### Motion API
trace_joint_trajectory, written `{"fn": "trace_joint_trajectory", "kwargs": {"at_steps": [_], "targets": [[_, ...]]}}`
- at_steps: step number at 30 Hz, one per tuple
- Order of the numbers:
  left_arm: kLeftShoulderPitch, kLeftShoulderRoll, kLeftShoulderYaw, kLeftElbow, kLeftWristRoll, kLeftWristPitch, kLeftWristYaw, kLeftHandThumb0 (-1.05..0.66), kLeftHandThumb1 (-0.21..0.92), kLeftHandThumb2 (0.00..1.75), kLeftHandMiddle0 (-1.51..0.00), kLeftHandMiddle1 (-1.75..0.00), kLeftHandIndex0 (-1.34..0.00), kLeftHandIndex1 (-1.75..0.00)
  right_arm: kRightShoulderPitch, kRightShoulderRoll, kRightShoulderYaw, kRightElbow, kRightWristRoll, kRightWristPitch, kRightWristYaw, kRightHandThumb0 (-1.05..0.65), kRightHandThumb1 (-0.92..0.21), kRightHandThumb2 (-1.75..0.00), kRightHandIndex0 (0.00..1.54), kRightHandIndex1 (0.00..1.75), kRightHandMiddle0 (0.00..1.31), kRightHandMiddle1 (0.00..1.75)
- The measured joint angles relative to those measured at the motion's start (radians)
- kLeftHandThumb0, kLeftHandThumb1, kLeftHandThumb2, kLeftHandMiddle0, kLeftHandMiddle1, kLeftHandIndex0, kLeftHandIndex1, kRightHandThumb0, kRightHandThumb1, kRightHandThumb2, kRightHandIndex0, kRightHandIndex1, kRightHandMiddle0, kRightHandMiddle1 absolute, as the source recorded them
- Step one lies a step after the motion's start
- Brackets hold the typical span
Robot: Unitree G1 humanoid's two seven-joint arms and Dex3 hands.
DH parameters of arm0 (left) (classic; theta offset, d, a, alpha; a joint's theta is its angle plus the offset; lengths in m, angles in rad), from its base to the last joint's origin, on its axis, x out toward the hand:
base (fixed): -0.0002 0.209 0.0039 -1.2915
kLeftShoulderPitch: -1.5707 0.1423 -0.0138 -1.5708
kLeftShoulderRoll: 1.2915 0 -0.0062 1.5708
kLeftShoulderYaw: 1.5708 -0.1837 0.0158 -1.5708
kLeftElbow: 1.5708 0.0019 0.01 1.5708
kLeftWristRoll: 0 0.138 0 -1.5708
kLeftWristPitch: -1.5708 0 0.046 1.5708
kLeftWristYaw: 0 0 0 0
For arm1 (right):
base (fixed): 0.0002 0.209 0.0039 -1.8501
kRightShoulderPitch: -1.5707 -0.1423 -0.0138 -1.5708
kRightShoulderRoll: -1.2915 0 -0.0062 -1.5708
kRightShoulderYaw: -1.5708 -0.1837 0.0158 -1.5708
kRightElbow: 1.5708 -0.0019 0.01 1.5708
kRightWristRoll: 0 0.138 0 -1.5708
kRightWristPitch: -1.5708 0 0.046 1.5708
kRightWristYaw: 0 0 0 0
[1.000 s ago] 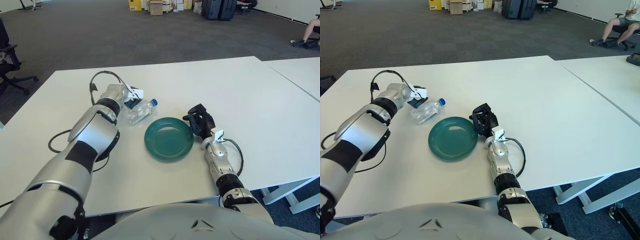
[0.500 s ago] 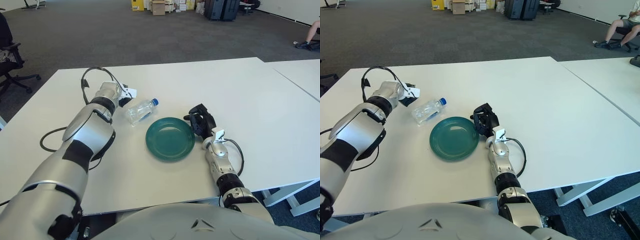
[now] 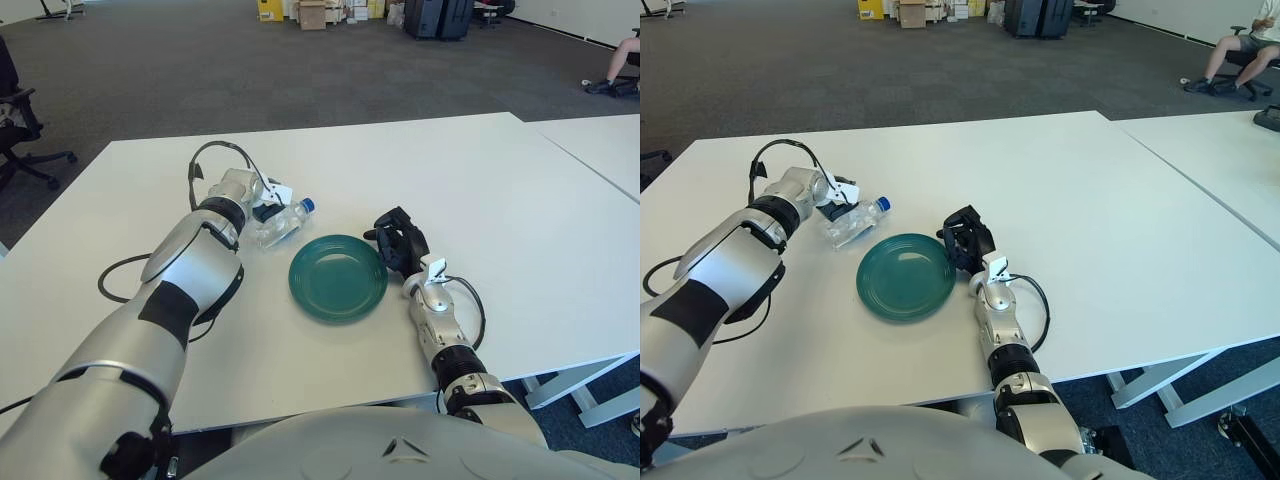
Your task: Put the bottle into the plate.
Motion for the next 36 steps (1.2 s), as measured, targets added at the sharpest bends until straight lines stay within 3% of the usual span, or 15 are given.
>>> {"fn": "trace_joint_trajectory", "kwargs": {"at_steps": [10,16,23,25,31,33,36], "targets": [[0.003,0.002,0.045,0.0,-0.043,-0.007,0.008,-1.05,0.92,1.35,0.0,0.0,0.0,-0.19,0.003,0.0,0.0,0.005,0.001,-0.019,0.001,-0.37,-0.75,-0.75,0.41,1.15,0.29,1.75],[-0.008,0.03,0.144,-0.004,-0.134,-0.028,0.023,-1.05,0.92,1.4,0.0,0.0,0.0,-0.09,0.002,0.001,0.0,0.009,0.003,-0.029,0.009,-0.37,-0.75,-0.76,0.42,1.15,0.29,1.75],[-0.078,0.093,0.257,-0.016,-0.236,-0.021,-0.019,-1.05,0.92,1.42,0.0,0.0,-0.01,-0.05,0.003,0.001,0.003,0.007,0.002,-0.029,0.012,-0.37,-0.74,-0.77,0.42,1.15,0.3,1.75],[-0.093,0.106,0.282,-0.021,-0.258,-0.018,-0.032,-1.05,0.92,1.41,-0.11,0.0,0.0,-0.28,0.004,0.0,0.003,0.006,0.001,-0.028,0.009,-0.37,-0.73,-0.78,0.42,1.15,0.3,1.75],[-0.129,0.137,0.358,-0.027,-0.329,0.006,-0.089,-1.05,0.92,1.39,-0.19,-0.01,0.0,-0.54,0.005,0.0,0.004,0.0,0.0,-0.013,0.004,-0.37,-0.73,-0.78,0.41,1.15,0.31,1.75],[-0.138,0.144,0.384,-0.028,-0.355,0.019,-0.105,-1.05,0.92,1.39,-0.18,-0.01,0.0,-0.52,0.006,0.0,0.004,-0.003,0.001,-0.009,0.004,-0.37,-0.73,-0.79,0.41,1.16,0.31,1.75],[-0.148,0.15,0.429,-0.031,-0.397,0.042,-0.118,-1.05,0.92,1.36,-0.08,-0.01,0.0,-0.33,0.007,0.0,0.004,-0.006,0.001,-0.007,0.004,-0.37,-0.72,-0.79,0.41,1.16,0.31,1.75]]}}
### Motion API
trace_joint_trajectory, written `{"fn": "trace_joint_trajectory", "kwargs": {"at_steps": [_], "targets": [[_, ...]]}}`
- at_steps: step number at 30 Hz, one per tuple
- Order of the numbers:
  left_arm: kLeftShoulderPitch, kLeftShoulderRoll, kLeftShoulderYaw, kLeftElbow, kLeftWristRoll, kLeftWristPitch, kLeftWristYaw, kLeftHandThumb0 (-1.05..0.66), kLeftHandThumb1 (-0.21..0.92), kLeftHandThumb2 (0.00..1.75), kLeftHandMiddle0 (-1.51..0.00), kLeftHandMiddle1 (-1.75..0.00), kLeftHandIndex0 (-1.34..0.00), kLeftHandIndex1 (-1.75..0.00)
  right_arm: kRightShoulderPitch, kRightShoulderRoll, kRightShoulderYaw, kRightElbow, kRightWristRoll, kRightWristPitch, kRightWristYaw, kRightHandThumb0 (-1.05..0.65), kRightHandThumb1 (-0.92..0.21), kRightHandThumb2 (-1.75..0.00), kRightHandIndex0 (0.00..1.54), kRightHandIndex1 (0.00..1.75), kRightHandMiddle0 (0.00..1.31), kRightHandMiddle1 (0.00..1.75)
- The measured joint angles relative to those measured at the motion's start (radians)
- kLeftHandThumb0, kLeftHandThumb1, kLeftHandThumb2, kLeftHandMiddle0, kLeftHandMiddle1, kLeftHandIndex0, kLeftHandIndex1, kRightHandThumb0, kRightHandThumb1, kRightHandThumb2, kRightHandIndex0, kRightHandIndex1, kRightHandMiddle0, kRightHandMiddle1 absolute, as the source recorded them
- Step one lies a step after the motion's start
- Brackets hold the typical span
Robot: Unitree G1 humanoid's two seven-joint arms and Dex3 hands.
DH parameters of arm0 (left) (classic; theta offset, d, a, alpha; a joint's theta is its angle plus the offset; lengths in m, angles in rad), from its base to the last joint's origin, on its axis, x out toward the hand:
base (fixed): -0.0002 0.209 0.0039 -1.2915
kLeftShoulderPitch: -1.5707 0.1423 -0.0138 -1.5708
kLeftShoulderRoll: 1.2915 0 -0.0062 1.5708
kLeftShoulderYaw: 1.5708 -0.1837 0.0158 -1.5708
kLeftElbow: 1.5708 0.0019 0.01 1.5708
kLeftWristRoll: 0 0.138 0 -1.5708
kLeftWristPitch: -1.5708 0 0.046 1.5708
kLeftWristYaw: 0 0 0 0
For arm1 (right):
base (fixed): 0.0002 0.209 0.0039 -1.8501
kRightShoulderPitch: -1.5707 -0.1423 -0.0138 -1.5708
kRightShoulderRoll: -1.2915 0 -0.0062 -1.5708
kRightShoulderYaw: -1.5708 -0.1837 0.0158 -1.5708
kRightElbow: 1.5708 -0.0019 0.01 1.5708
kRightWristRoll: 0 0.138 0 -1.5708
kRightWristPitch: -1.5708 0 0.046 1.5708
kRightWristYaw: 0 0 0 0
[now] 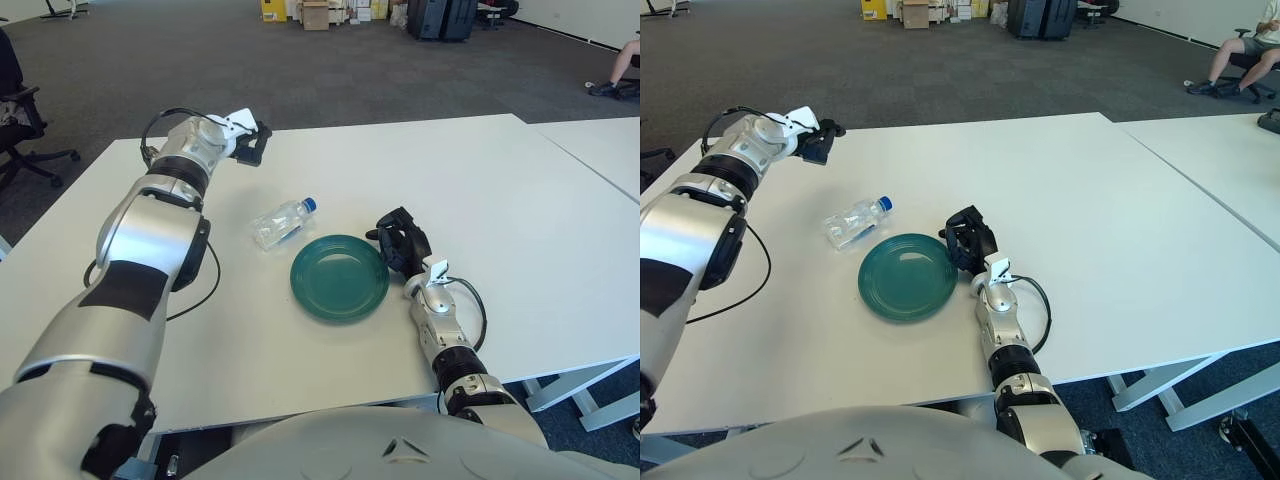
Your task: Put the bottle into the plate.
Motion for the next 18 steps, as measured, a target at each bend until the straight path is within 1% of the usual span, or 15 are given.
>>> {"fn": "trace_joint_trajectory", "kwargs": {"at_steps": [1,3,4,6,9,11,12,14,16,18], "targets": [[-0.003,0.003,0.016,-0.001,-0.014,0.005,-0.005,-1.05,0.92,1.34,-0.06,-0.01,0.0,-0.27,0.0,0.0,0.0,0.0,0.0,0.0,0.0,-0.37,-0.72,-0.79,0.42,1.16,0.31,1.74],[-0.008,0.007,0.04,-0.002,-0.038,0.012,-0.014,-1.05,0.92,1.27,-0.03,0.0,0.0,-0.41,0.0,0.0,0.001,0.0,0.0,0.0,0.0,-0.37,-0.72,-0.79,0.42,1.16,0.31,1.74],[-0.01,0.01,0.049,-0.003,-0.046,0.013,-0.022,-1.05,0.92,1.22,-0.02,0.0,0.0,-0.44,0.0,0.0,0.001,0.0,0.0,0.0,-0.001,-0.37,-0.72,-0.79,0.42,1.16,0.31,1.74],[-0.017,0.018,0.065,-0.004,-0.062,0.02,-0.045,-1.05,0.92,1.18,-0.01,0.0,0.0,-0.46,-0.001,0.0,0.001,0.002,-0.001,0.0,-0.001,-0.37,-0.72,-0.79,0.42,1.16,0.31,1.74],[-0.027,0.027,0.076,-0.004,-0.075,0.034,-0.07,-1.05,0.92,1.09,0.0,0.0,0.0,-0.39,-0.004,0.0,0.0,0.006,-0.001,0.0,-0.001,-0.37,-0.72,-0.8,0.42,1.16,0.31,1.75],[-0.035,0.032,0.081,-0.005,-0.078,0.039,-0.082,-1.05,0.92,0.98,0.0,0.0,0.0,-0.35,-0.006,0.0,0.0,0.009,-0.001,0.0,-0.002,-0.37,-0.72,-0.8,0.42,1.16,0.31,1.75],[-0.038,0.033,0.082,-0.005,-0.078,0.04,-0.086,-1.05,0.92,0.96,0.0,0.0,0.0,-0.34,-0.006,0.0,0.0,0.01,-0.001,0.0,-0.002,-0.37,-0.72,-0.8,0.42,1.16,0.31,1.75],[-0.044,0.037,0.085,-0.005,-0.079,0.046,-0.108,-1.05,0.92,0.87,0.0,0.0,0.0,-0.19,-0.008,0.0,0.0,0.012,-0.001,0.0,-0.001,-0.37,-0.71,-0.8,0.42,1.16,0.31,1.75],[-0.05,0.038,0.089,-0.005,-0.081,0.055,-0.136,-1.05,0.92,0.82,0.0,0.0,0.0,-0.12,-0.01,0.0,0.0,0.015,0.0,-0.001,0.002,-0.37,-0.71,-0.8,0.42,1.16,0.31,1.75],[-0.052,0.038,0.093,-0.005,-0.084,0.063,-0.16,-1.05,0.92,0.78,0.0,0.0,-0.02,-0.1,-0.012,0.0,0.0,0.019,0.0,-0.001,0.005,-0.37,-0.71,-0.8,0.41,1.16,0.31,1.75]]}}
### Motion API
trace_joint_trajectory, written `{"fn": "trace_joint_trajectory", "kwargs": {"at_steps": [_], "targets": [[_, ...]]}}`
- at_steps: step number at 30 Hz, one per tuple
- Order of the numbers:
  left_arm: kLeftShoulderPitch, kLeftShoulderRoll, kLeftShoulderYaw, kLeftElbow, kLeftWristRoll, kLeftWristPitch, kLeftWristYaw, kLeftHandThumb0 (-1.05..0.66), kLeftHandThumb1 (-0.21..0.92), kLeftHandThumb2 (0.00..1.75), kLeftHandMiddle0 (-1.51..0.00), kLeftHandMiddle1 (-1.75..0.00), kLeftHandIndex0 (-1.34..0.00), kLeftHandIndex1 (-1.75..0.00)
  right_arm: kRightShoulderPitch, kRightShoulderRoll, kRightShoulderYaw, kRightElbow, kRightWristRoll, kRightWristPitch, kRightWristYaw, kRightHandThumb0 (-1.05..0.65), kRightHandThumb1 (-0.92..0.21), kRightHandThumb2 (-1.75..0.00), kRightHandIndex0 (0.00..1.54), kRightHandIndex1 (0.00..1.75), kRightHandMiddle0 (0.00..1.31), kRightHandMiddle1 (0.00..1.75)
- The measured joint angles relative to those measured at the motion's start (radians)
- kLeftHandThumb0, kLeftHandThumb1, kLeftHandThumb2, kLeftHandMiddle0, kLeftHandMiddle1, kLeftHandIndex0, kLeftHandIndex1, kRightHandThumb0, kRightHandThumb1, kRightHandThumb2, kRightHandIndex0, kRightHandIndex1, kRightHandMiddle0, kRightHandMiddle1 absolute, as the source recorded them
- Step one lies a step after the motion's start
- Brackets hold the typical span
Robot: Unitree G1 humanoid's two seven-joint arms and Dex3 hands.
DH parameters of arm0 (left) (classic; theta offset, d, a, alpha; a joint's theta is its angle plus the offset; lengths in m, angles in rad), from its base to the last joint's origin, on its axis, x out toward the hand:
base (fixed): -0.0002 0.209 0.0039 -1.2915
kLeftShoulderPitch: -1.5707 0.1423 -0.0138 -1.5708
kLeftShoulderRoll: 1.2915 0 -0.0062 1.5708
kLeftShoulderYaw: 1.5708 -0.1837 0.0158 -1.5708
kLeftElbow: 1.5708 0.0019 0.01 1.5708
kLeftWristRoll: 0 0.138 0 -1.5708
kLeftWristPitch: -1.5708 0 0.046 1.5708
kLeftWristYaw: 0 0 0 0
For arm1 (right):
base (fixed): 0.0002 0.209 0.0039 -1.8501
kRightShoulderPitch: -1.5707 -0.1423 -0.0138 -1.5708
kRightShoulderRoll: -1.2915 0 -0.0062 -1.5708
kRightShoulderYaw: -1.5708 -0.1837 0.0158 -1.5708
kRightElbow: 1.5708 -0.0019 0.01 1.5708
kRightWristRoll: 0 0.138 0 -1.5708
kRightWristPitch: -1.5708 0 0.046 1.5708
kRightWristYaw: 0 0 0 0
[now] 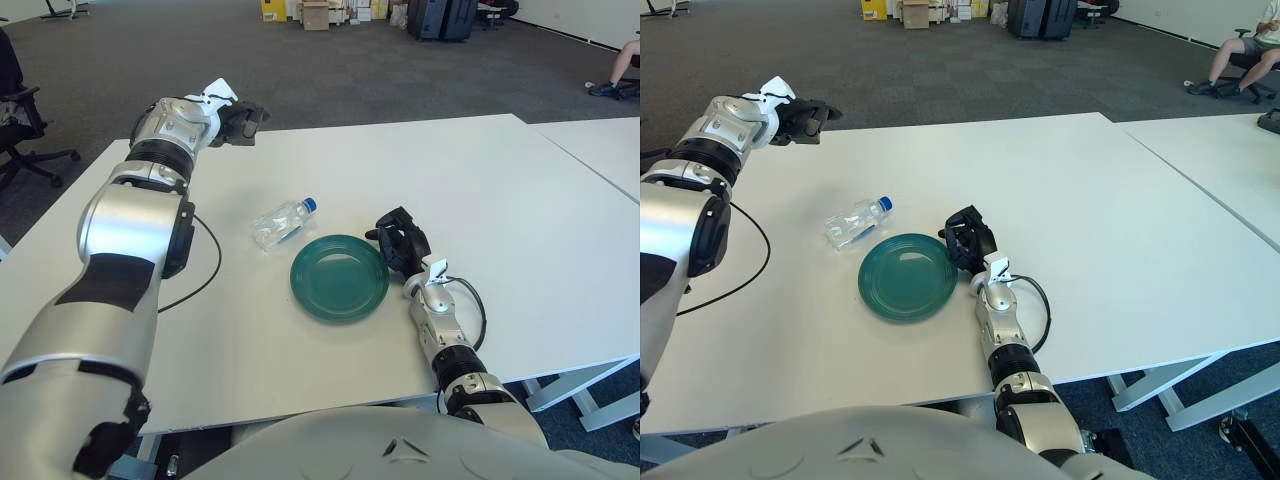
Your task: Put the bottle into the plate.
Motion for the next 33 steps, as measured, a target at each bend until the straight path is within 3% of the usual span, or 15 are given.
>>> {"fn": "trace_joint_trajectory", "kwargs": {"at_steps": [2,4,6,11,17,22,27,33], "targets": [[-0.001,-0.001,0.003,0.0,-0.004,0.011,-0.024,-1.05,0.92,0.73,0.0,0.0,-0.01,-0.37,-0.003,0.0,0.0,0.004,0.0,-0.001,0.005,-0.37,-0.71,-0.8,0.41,1.16,0.31,1.75],[-0.001,-0.002,0.004,0.0,-0.005,0.021,-0.044,-1.05,0.92,0.7,0.0,0.0,0.0,-0.5,-0.004,0.0,0.0,0.006,0.001,-0.004,0.007,-0.37,-0.71,-0.8,0.41,1.17,0.31,1.75],[-0.001,-0.003,0.0,0.0,-0.003,0.027,-0.065,-1.05,0.92,0.67,0.0,0.0,0.0,-0.52,-0.006,0.0,-0.001,0.009,0.002,-0.005,0.007,-0.37,-0.71,-0.8,0.41,1.17,0.31,1.75],[-0.001,-0.009,-0.035,0.0,0.018,0.03,-0.126,-1.05,0.92,0.55,0.0,0.0,0.0,-0.11,-0.012,0.0,-0.004,0.019,0.004,-0.005,0.008,-0.37,-0.73,-0.79,0.4,1.18,0.3,1.75],[0.001,-0.033,-0.121,0.0,0.089,0.002,-0.171,-1.05,0.92,0.38,0.0,0.0,0.0,-0.01,-0.025,0.0,-0.007,0.037,0.007,-0.007,0.015,-0.37,-0.73,-0.78,0.39,1.18,0.3,1.75],[0.029,-0.062,-0.229,-0.006,0.179,-0.085,-0.159,-1.05,0.92,0.29,0.0,0.0,0.0,0.0,-0.03,0.0,-0.009,0.044,0.008,-0.007,0.017,-0.37,-0.74,-0.76,0.39,1.2,0.29,1.75],[0.088,-0.1,-0.297,-0.008,0.234,-0.136,-0.105,-1.05,0.92,0.37,0.0,0.0,0.0,0.0,-0.032,0.003,-0.011,0.046,0.008,-0.007,0.013,-0.37,-0.75,-0.76,0.39,1.2,0.29,1.75],[0.132,-0.123,-0.335,-0.008,0.26,-0.165,-0.054,-1.05,0.92,0.69,0.0,0.0,0.0,0.0,-0.034,0.006,-0.011,0.046,0.008,-0.007,0.006,-0.37,-0.75,-0.75,0.4,1.21,0.29,1.75]]}}
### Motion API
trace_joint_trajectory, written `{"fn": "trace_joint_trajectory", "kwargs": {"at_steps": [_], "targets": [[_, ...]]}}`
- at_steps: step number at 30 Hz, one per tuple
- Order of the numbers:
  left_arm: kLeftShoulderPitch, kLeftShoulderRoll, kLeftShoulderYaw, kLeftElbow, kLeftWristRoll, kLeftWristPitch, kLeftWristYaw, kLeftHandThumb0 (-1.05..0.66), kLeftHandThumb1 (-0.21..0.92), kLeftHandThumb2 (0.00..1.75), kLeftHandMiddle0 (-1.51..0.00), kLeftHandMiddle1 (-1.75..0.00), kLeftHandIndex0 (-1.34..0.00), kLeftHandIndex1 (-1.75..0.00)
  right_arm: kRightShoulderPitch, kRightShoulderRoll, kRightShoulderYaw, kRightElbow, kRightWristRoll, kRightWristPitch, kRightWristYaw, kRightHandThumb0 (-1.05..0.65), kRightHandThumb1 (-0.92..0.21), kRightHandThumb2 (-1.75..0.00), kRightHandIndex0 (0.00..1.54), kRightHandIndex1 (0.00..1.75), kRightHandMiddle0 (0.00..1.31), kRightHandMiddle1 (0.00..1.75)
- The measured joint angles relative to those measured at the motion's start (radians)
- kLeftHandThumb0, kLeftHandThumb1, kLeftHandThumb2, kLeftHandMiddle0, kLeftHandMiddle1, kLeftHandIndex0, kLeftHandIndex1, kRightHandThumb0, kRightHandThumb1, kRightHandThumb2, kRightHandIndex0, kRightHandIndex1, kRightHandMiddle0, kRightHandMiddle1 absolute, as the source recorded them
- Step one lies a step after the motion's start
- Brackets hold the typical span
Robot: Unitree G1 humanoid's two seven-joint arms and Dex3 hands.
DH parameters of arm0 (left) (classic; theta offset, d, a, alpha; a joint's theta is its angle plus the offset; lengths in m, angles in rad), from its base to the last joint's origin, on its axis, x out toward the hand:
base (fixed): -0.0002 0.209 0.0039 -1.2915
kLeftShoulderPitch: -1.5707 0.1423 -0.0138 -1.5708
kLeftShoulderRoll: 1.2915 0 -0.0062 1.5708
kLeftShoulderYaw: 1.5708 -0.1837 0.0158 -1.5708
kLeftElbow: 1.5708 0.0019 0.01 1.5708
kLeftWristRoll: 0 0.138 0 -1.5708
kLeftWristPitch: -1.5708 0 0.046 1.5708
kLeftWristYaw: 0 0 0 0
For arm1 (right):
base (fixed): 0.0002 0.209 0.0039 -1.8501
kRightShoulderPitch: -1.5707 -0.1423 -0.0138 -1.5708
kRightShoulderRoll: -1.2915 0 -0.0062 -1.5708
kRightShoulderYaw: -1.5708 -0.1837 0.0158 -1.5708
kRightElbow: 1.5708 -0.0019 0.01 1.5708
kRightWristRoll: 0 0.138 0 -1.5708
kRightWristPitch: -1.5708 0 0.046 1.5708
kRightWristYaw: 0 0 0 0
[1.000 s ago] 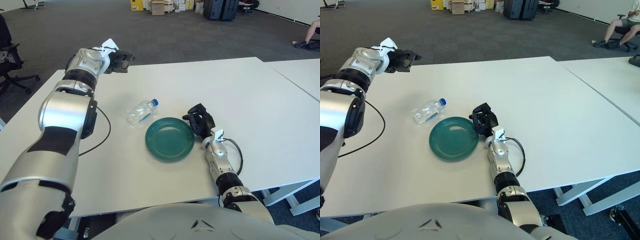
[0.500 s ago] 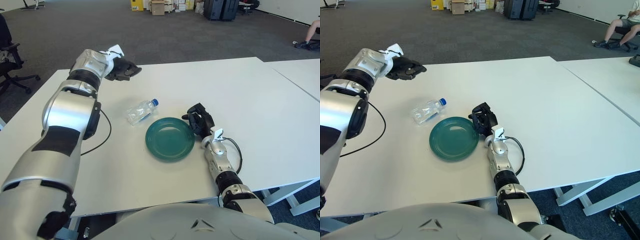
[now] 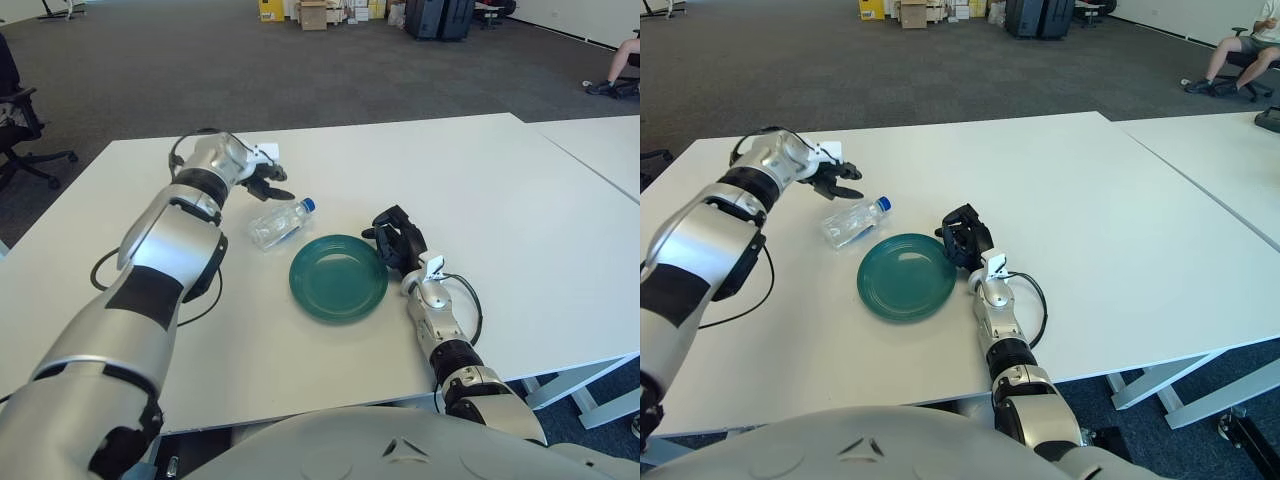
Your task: Put the bottle into the plate.
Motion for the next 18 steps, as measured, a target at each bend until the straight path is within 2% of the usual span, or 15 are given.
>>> {"fn": "trace_joint_trajectory", "kwargs": {"at_steps": [3,6,18], "targets": [[0.002,-0.001,-0.027,0.0,0.024,-0.026,0.02,-1.05,0.92,0.91,0.0,0.0,0.0,0.0,0.0,0.001,-0.001,0.001,0.0,-0.001,0.0,-0.37,-0.75,-0.75,0.39,1.21,0.29,1.75],[0.002,0.0,-0.053,0.0,0.044,-0.05,0.035,-1.05,0.92,1.01,0.0,0.0,0.0,0.0,0.0,0.001,-0.002,0.002,0.001,-0.004,0.0,-0.37,-0.75,-0.76,0.39,1.2,0.29,1.75],[0.002,0.004,-0.15,0.004,0.132,-0.121,0.072,-1.05,0.92,1.17,0.0,0.0,0.0,0.0,0.001,0.001,-0.002,0.003,0.0,-0.01,-0.004,-0.37,-0.74,-0.76,0.4,1.21,0.29,1.75]]}}
